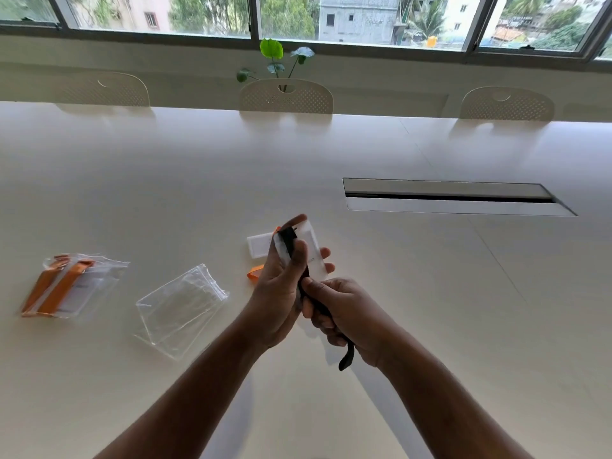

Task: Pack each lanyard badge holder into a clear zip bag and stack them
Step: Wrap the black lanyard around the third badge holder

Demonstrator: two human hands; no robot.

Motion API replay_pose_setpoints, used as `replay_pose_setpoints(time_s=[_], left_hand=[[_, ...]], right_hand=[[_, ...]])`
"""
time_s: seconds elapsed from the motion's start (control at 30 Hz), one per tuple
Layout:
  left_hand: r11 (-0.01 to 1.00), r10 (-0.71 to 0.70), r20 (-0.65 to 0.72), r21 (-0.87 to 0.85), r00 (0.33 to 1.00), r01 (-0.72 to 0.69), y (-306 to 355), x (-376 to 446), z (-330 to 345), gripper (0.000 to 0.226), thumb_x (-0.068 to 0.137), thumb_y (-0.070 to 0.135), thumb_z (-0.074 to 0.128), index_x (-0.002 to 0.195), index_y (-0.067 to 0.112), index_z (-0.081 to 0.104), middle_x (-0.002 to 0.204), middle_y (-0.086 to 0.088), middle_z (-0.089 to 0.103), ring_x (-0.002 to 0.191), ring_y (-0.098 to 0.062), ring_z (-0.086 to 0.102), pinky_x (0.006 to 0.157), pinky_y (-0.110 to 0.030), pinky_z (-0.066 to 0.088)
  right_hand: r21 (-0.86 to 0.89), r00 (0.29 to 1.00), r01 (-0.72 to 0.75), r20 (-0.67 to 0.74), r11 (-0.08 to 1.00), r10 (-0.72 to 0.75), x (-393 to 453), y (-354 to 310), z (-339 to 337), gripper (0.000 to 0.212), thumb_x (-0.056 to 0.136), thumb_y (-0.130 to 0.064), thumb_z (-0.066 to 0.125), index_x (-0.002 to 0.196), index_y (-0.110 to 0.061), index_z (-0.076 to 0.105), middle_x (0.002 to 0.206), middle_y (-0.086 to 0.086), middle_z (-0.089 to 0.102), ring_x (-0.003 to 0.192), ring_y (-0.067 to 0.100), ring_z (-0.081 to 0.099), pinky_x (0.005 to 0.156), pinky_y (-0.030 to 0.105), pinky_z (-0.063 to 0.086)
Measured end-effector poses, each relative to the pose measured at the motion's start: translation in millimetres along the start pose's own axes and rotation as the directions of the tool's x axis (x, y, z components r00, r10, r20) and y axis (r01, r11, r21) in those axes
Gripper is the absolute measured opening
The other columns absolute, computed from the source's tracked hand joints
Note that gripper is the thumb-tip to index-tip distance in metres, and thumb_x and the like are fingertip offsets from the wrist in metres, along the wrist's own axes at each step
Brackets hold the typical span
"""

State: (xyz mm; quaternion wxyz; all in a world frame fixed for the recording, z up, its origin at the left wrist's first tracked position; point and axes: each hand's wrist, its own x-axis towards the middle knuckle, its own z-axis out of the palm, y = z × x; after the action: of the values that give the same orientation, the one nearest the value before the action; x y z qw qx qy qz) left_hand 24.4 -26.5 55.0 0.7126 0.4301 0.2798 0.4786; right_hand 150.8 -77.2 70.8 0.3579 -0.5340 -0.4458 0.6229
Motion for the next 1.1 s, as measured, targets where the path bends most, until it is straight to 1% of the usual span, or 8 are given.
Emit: replay_pose_setpoints(time_s=[0.23, 0.5, 0.73, 0.8, 0.87, 0.97, 1.03, 1.1], left_hand=[[0.991, -0.011, -0.107, -0.135, 0.994, -0.004, -4.8, 7.4, -8.7, 0.032, 0.107, 0.017, 0.043, 0.137, 0.019, 0.049, 0.127, -0.016, 0.069, 0.114, -0.042, 0.068, 0.086, -0.053, 0.06], [0.953, 0.004, -0.192, -0.298, 0.981, -0.062, -0.5, 14.6, -18.2, 0.032, 0.104, 0.014, 0.048, 0.135, 0.019, 0.044, 0.128, -0.025, 0.066, 0.117, -0.048, 0.064, 0.092, -0.067, 0.052], [0.877, -0.138, -0.253, -0.481, 0.958, -0.001, 4.6, 12.5, -11.0, 0.029, 0.105, 0.013, 0.044, 0.132, 0.024, 0.039, 0.123, -0.031, 0.067, 0.102, -0.045, 0.072, 0.069, -0.053, 0.061], [0.939, -0.173, -0.296, -0.336, 0.939, 0.067, 2.2, 10.1, -11.6, 0.031, 0.104, 0.016, 0.05, 0.133, 0.024, 0.042, 0.132, -0.03, 0.062, 0.107, -0.041, 0.07, 0.07, -0.048, 0.06], [0.992, -0.128, -0.299, -0.02, 0.946, 0.128, -2.4, 6.0, -14.7, 0.033, 0.103, 0.02, 0.056, 0.133, 0.024, 0.046, 0.137, -0.023, 0.059, 0.113, -0.033, 0.068, 0.077, -0.044, 0.059], [0.864, 0.119, -0.171, 0.503, 0.978, -0.017, -7.2, 0.3, -18.5, 0.023, 0.104, 0.023, 0.053, 0.126, 0.024, 0.059, 0.132, -0.01, 0.063, 0.119, -0.022, 0.064, 0.099, -0.046, 0.054], [0.819, 0.216, -0.001, 0.545, 0.976, -0.181, -6.8, -2.9, -16.2, 0.03, 0.109, 0.025, 0.04, 0.126, 0.017, 0.063, 0.126, -0.002, 0.068, 0.118, -0.014, 0.063, 0.1, -0.034, 0.05], [0.853, 0.192, 0.153, 0.463, 0.969, -0.242, -4.9, -7.3, -11.1, 0.043, 0.107, 0.037, 0.031, 0.131, 0.016, 0.06, 0.123, 0.005, 0.069, 0.118, -0.009, 0.061, 0.098, -0.024, 0.048]], right_hand=[[-0.033, 0.998, -0.016, -0.063, 0.999, 0.013, -2.0, 9.5, 4.0, 0.05, 0.107, -0.041, 0.047, 0.073, -0.016, 0.072, 0.051, -0.006, 0.048, 0.045, 0.008, 0.035, 0.045, 0.021, 0.028], [-0.102, 0.996, 0.046, -0.077, 0.994, -0.054, -6.8, 22.0, 4.4, 0.039, 0.108, -0.04, 0.046, 0.097, -0.016, 0.075, 0.055, -0.003, 0.042, 0.047, 0.009, 0.029, 0.044, 0.022, 0.025], [-0.058, 0.968, 0.245, -0.047, 0.968, -0.248, -5.6, 22.7, 3.4, 0.029, 0.109, -0.02, 0.047, 0.097, -0.006, 0.07, 0.056, -0.004, 0.037, 0.048, 0.007, 0.03, 0.045, 0.019, 0.026], [-0.005, 0.959, 0.28, -0.038, 0.96, -0.28, -5.0, 21.6, 1.6, 0.03, 0.109, -0.018, 0.048, 0.099, 0.003, 0.066, 0.055, -0.008, 0.037, 0.046, 0.005, 0.029, 0.043, 0.017, 0.025], [0.051, 0.948, 0.317, -0.023, 0.947, -0.316, -5.2, 18.2, -2.6, 0.031, 0.109, -0.017, 0.047, 0.096, 0.005, 0.064, 0.055, -0.009, 0.036, 0.046, 0.005, 0.028, 0.043, 0.018, 0.024], [0.116, 0.934, 0.354, 0.014, 0.928, -0.358, -6.4, 9.4, -10.0, 0.032, 0.108, -0.023, 0.049, 0.089, -0.011, 0.071, 0.057, -0.006, 0.035, 0.048, 0.008, 0.025, 0.044, 0.021, 0.022], [0.179, 0.929, 0.36, 0.023, 0.916, -0.37, -6.8, 3.3, -14.5, 0.03, 0.103, -0.027, 0.05, 0.087, -0.012, 0.07, 0.057, -0.004, 0.035, 0.048, 0.008, 0.025, 0.044, 0.021, 0.021], [0.252, 0.928, 0.353, 0.029, 0.901, -0.372, -6.2, -1.9, -18.4, 0.029, 0.102, -0.027, 0.049, 0.088, -0.009, 0.067, 0.055, -0.005, 0.035, 0.047, 0.007, 0.026, 0.044, 0.02, 0.022]])
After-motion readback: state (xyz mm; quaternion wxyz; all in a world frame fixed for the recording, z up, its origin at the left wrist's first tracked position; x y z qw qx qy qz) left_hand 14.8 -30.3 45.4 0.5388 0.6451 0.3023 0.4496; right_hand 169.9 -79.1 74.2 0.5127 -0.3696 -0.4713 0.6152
